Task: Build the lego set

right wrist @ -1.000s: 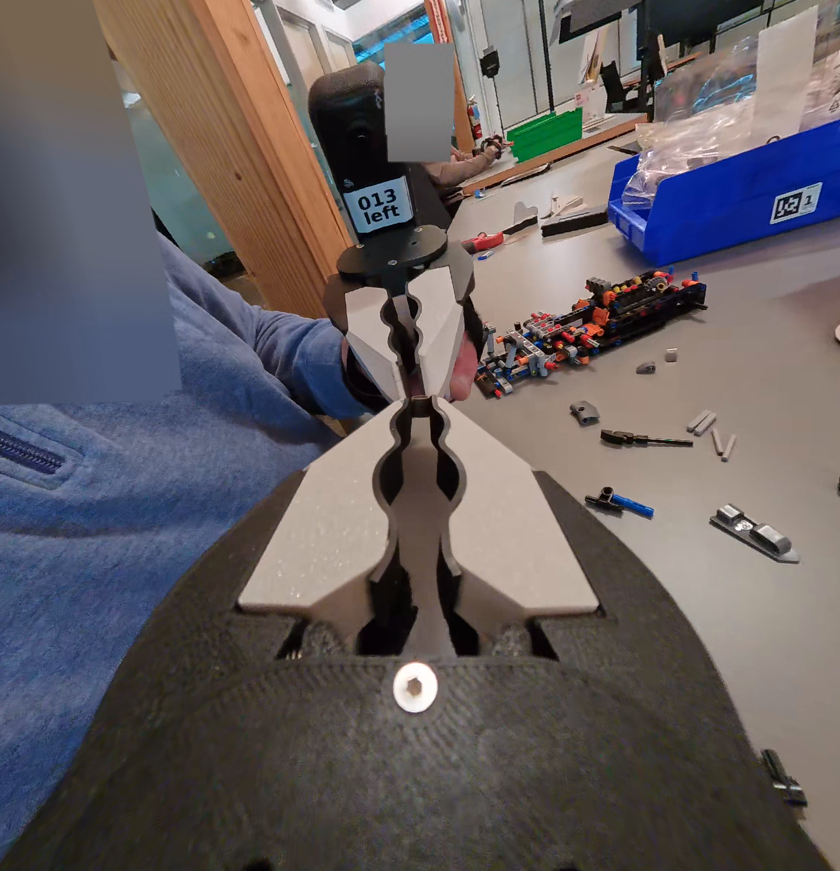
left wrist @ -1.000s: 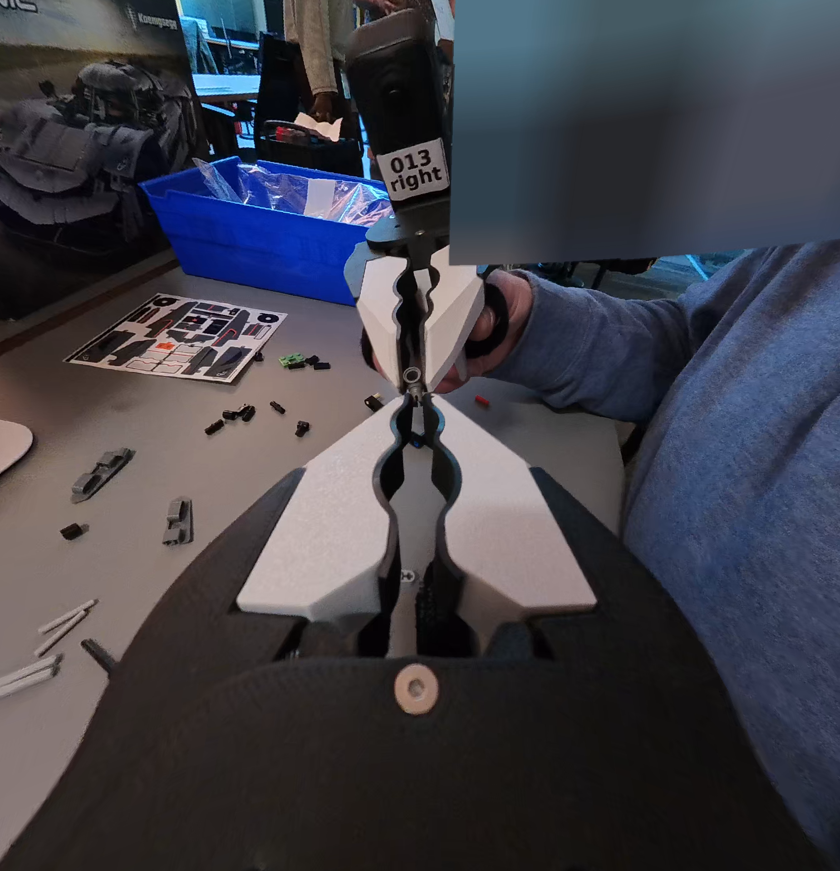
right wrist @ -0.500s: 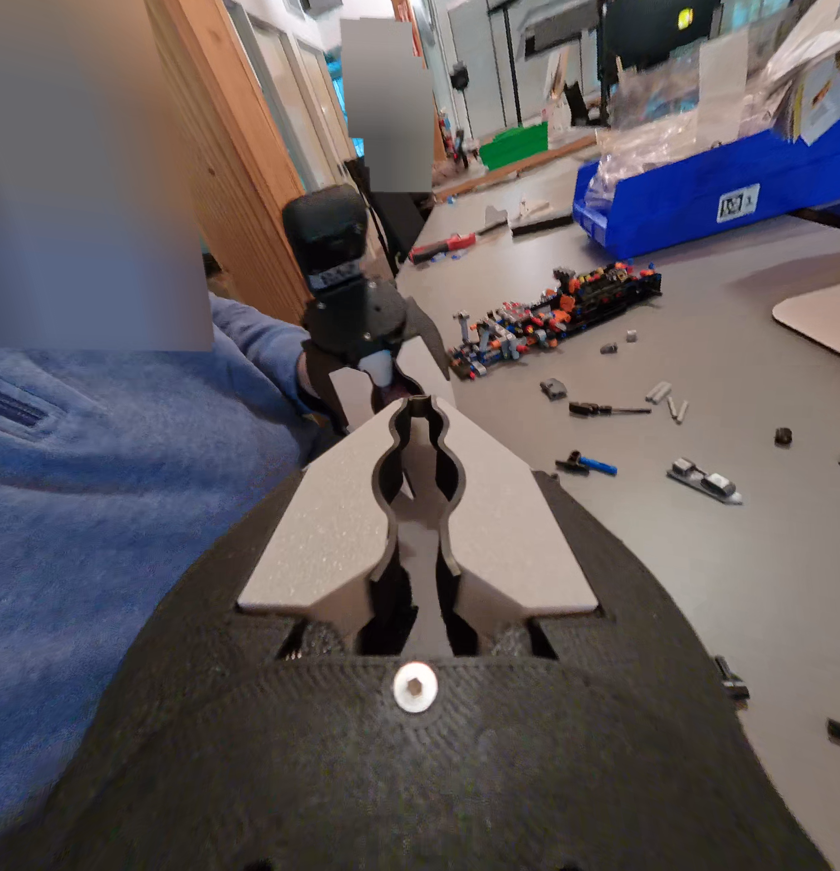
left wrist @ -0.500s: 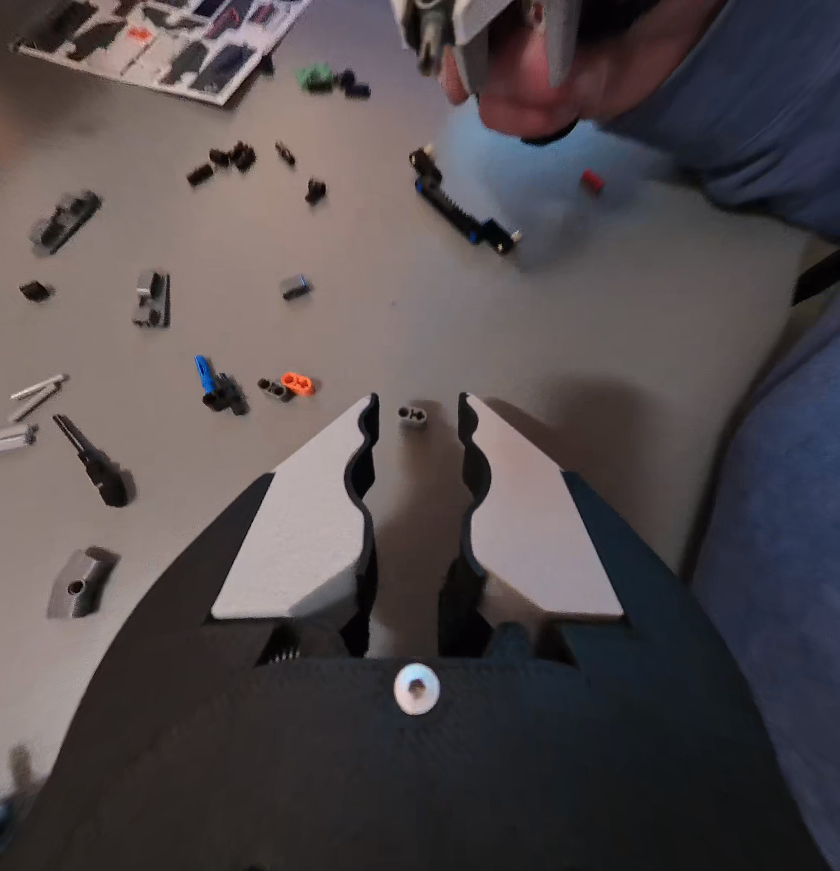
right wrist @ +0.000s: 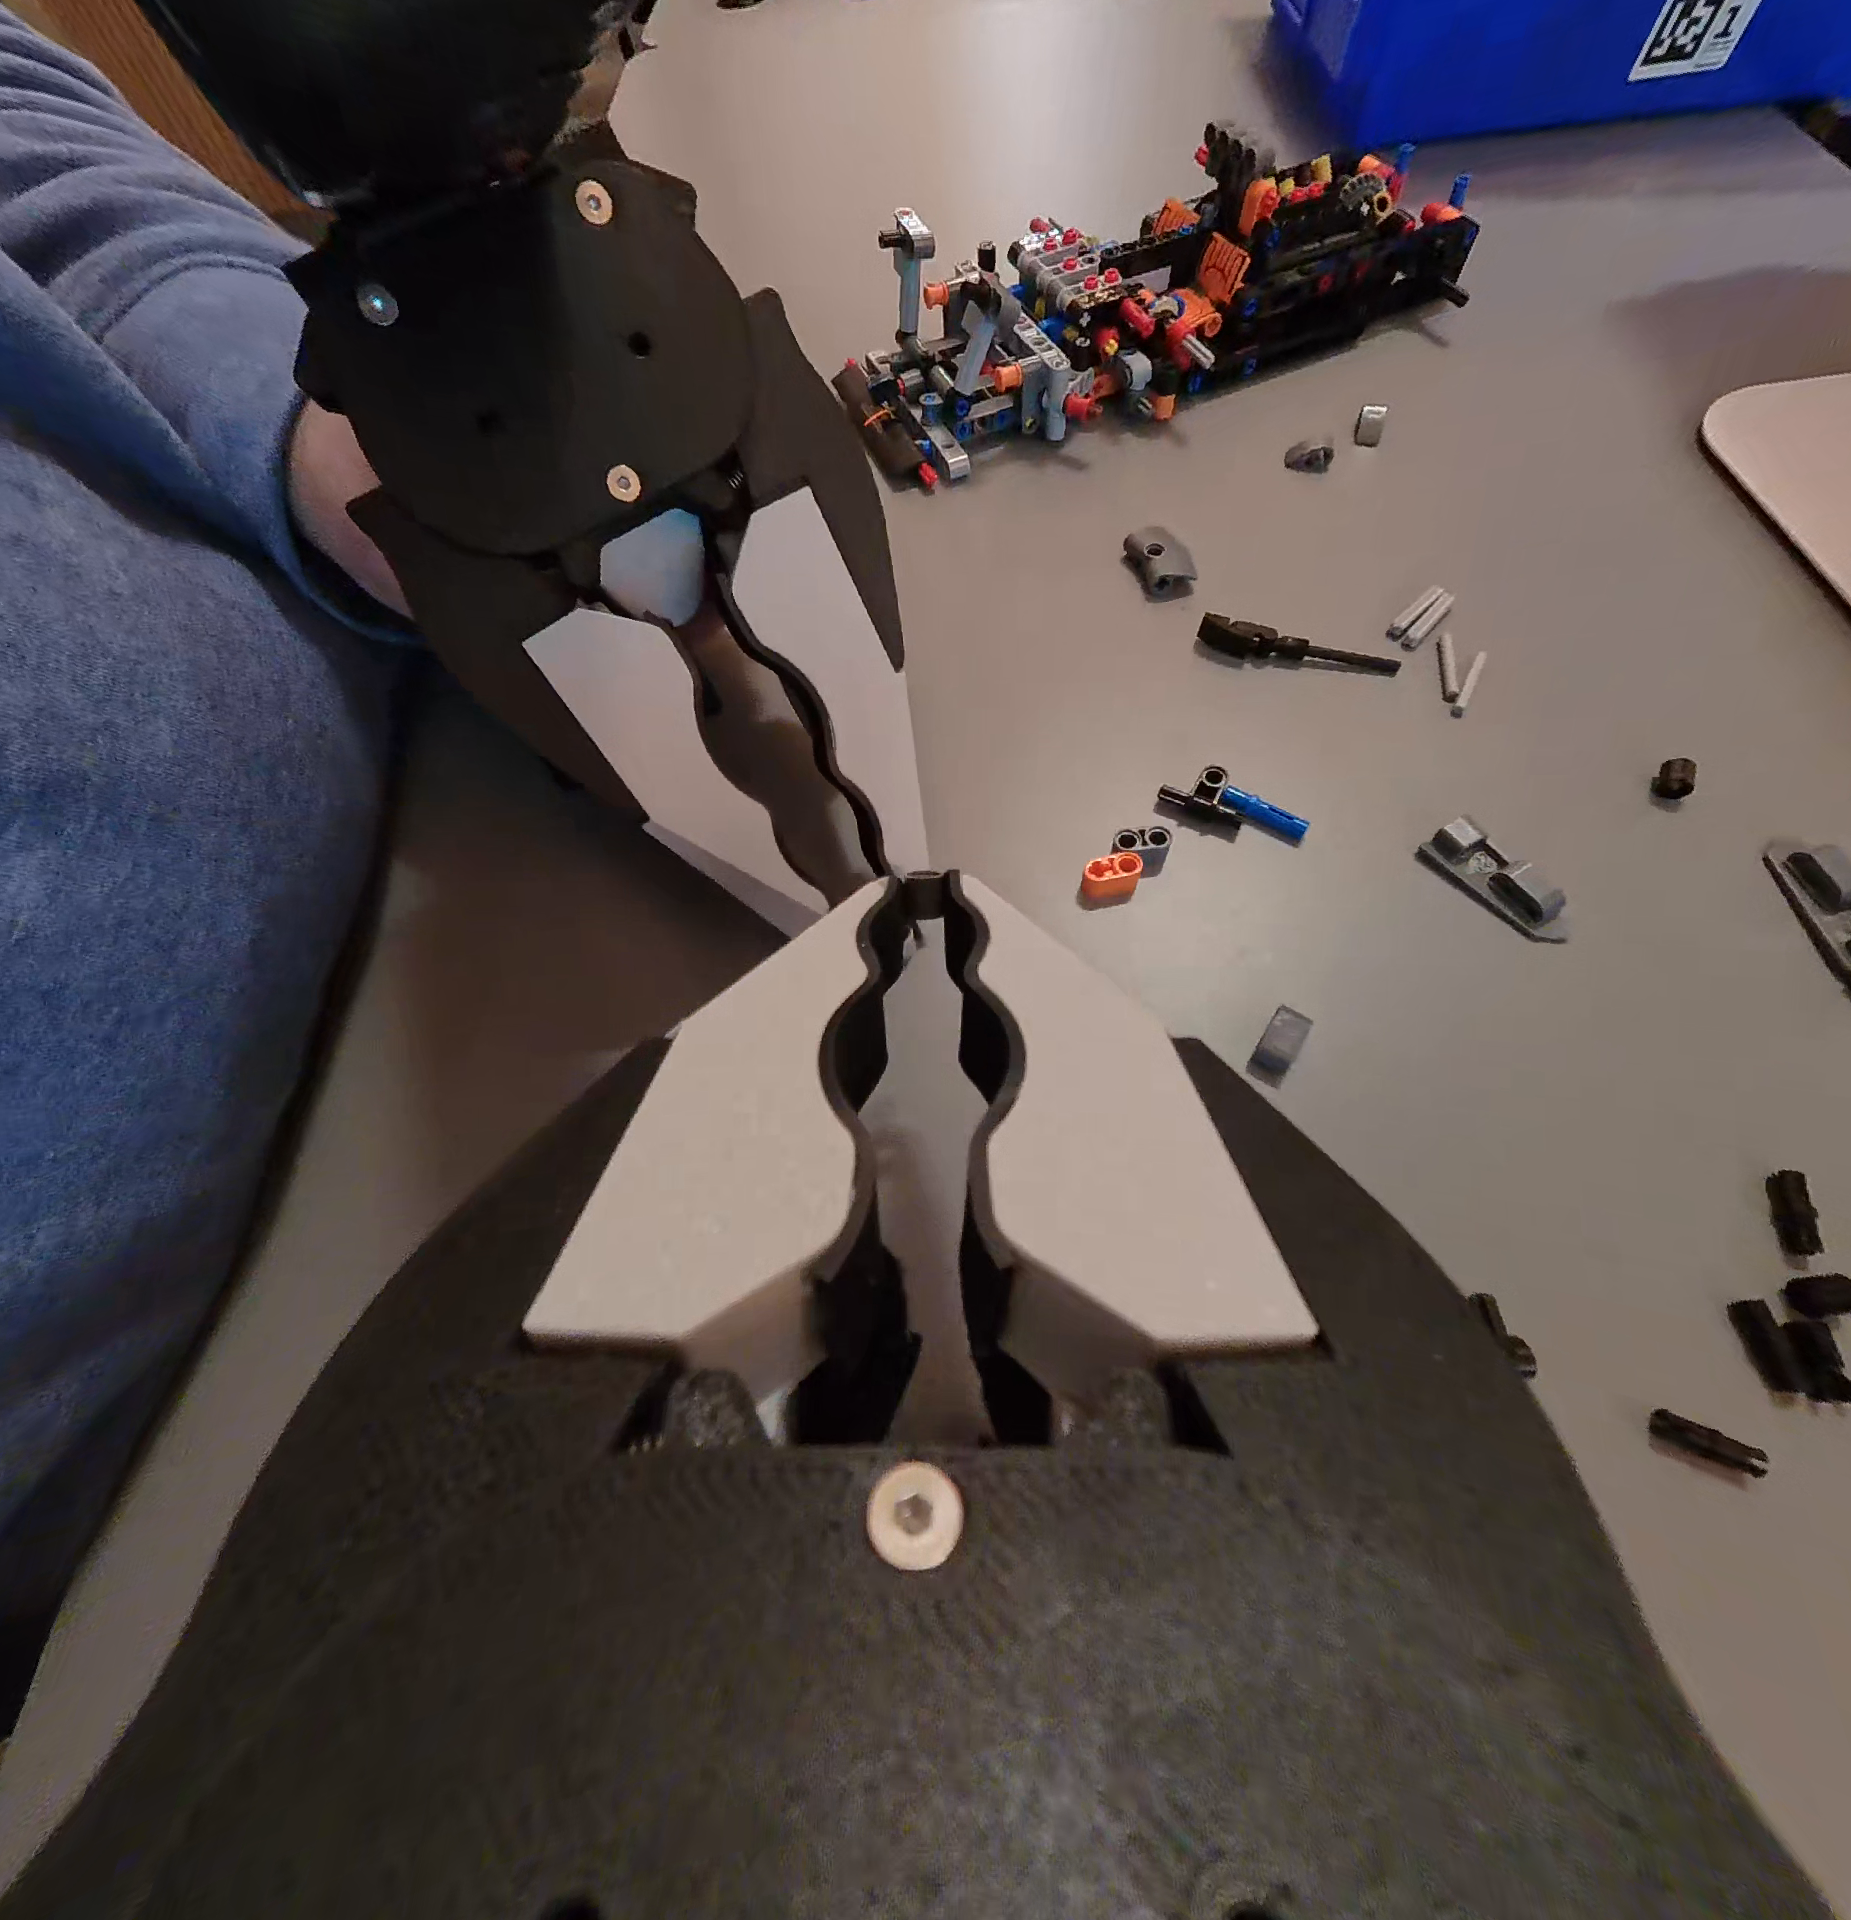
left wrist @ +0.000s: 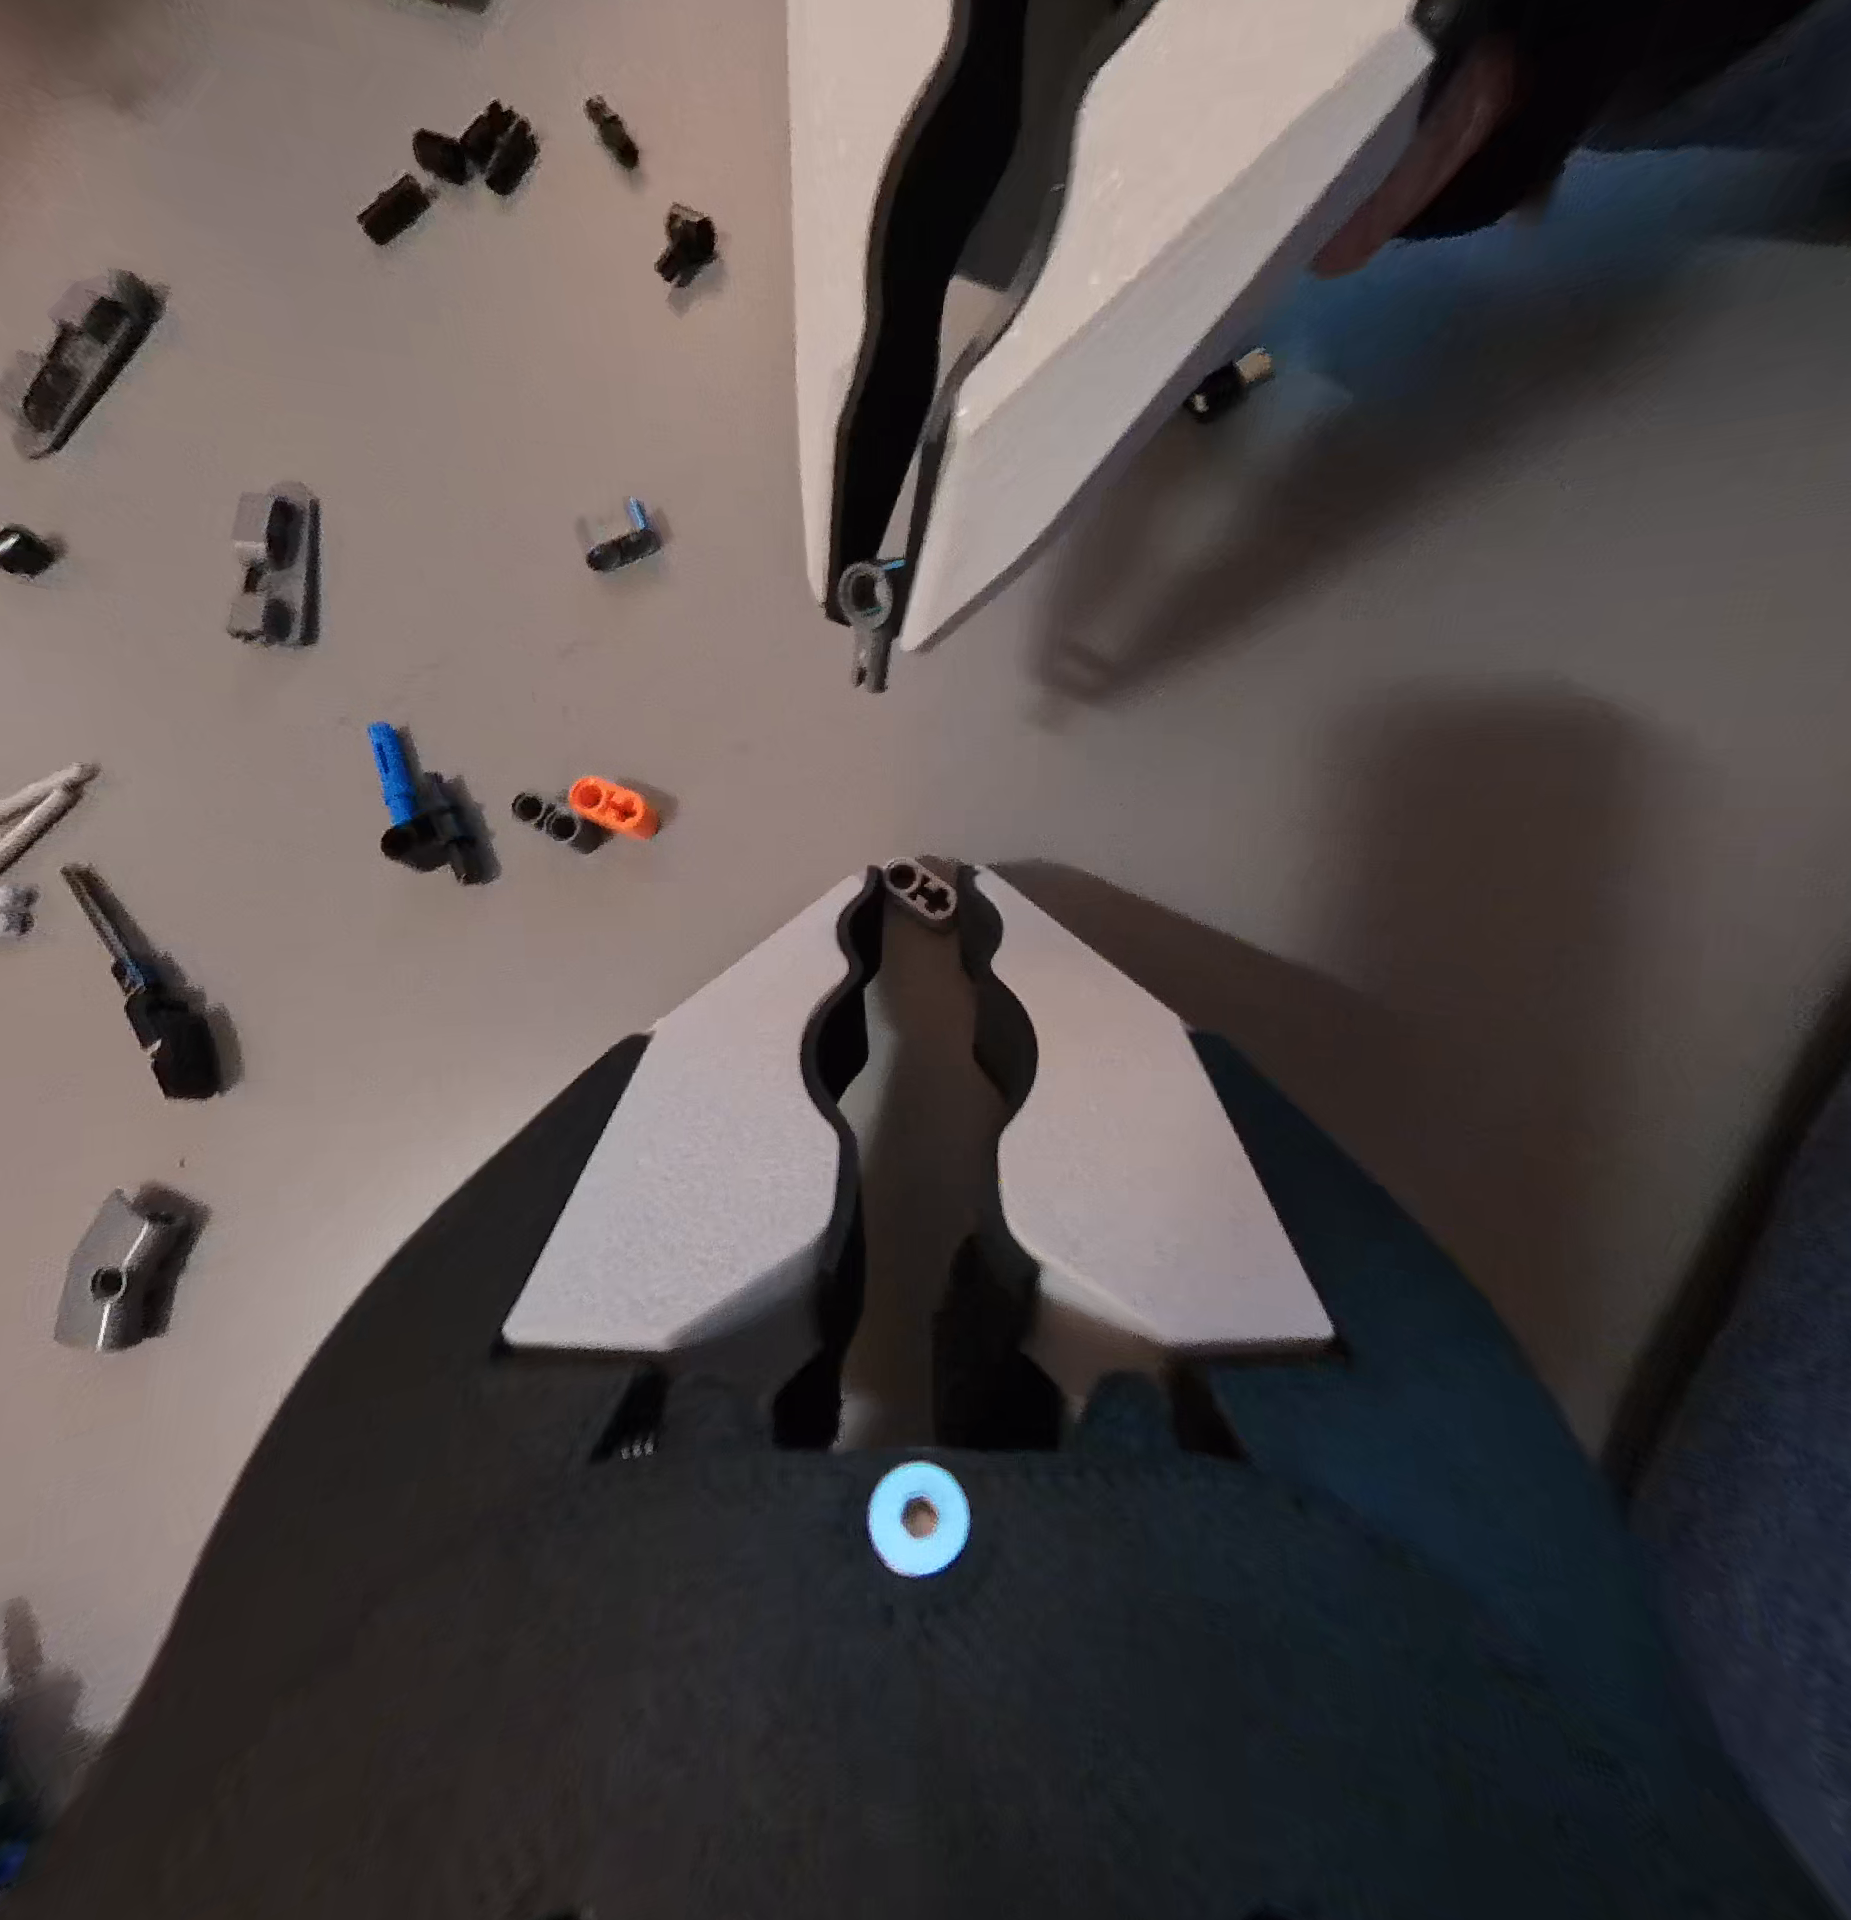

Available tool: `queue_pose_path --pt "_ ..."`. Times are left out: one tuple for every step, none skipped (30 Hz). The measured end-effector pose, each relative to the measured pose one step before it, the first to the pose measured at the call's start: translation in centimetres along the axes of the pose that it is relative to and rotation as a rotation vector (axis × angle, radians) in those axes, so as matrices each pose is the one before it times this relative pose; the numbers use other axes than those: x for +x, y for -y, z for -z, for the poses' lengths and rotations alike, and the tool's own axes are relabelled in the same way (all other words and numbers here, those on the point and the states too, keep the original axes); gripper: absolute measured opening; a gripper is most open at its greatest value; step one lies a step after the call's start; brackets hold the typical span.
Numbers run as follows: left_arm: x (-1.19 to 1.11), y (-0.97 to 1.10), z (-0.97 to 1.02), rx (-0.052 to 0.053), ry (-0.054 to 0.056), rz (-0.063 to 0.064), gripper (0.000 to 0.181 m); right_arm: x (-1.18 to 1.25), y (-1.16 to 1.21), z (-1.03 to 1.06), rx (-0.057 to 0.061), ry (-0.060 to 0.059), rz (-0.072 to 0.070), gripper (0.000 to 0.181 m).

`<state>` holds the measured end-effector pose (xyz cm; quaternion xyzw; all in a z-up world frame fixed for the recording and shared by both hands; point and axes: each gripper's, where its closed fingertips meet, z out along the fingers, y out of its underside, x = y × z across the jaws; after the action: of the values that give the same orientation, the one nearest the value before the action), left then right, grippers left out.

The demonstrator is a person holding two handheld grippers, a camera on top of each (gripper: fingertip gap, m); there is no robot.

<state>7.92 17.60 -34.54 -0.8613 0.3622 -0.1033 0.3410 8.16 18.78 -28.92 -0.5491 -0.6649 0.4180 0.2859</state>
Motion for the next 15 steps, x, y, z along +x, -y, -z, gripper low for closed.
queue_pose_path --pt "0.299 0.129 -0.09 0.0013 -0.021 -0.0258 0.012 -0.035 -0.005 0.04 0.0018 0.0017 -0.001 0.004" --pt "0.013 0.071 -0.065 -0.0035 -0.006 -0.0146 0.012 0.0 -0.018 0.021 -0.0006 -0.0004 -0.0001 0.004" --pt "0.161 0.107 -0.068 0.0018 -0.0162 -0.0128 0.012 -0.017 -0.055 0.002 -0.0039 -0.0011 0.0018 0.004" --pt "0.432 0.103 -0.084 0.0059 -0.0322 -0.0228 0.012 -0.056 -0.08 -0.007 -0.0055 0.0009 0.0039 0.004" --pt "-0.14 -0.074 0.067 -0.0039 0.0027 -0.0058 0.012 -0.019 -0.096 0.003 -0.0066 -0.0009 0.0042 0.004" --pt "-0.31 -0.135 0.101 -0.0074 0.0106 0.0077 0.016 0.052 -0.149 0.001 -0.0089 -0.0045 0.0037 0.004" --pt "-0.303 -0.148 0.13 -0.0039 0.0123 0.0092 0.02 0.006 -0.152 -0.024 -0.0105 -0.0029 0.0063 0.004" --pt "-0.225 -0.179 0.14 -0.0037 0.0102 0.019 0.022 -0.068 -0.083 -0.047 -0.0071 0.0003 0.0079 0.004" --pt "0.015 -0.113 0.088 0.0002 -0.0005 0.0182 0.024 -0.107 -0.02 -0.067 -0.0032 0.0023 0.0049 0.004" --pt "0.094 -0.044 0.04 0.0043 0.0032 0.007 0.025 -0.098 -0.019 -0.099 -0.0041 0.0019 0.004 0.004" --pt "0.133 0.002 0.005 0.0038 0.0056 0.0026 0.023 -0.055 -0.112 -0.129 -0.0085 -0.0014 0.0048 0.004" --pt "0.168 0.046 -0.03 0.0015 0.0037 0.0031 0.023 0.002 -0.123 -0.133 -0.0102 -0.0051 0.0049 0.004" --pt "0.046 0.046 -0.035 0.0009 0.0099 0.0021 0.022 -0.001 -0.091 -0.096 -0.0071 -0.0044 0.0038 0.004" --pt "0.053 0.058 -0.052 0.0009 0.0043 0.005 0.021 -0.032 -0.026 -0.064 -0.0032 -0.0026 0.0019 0.004" --pt "0.006 0.087 -0.094 0.0019 0.0021 0.0068 0.019 0.0 -0.007 -0.04 -0.0022 -0.0042 0.0013 0.004"
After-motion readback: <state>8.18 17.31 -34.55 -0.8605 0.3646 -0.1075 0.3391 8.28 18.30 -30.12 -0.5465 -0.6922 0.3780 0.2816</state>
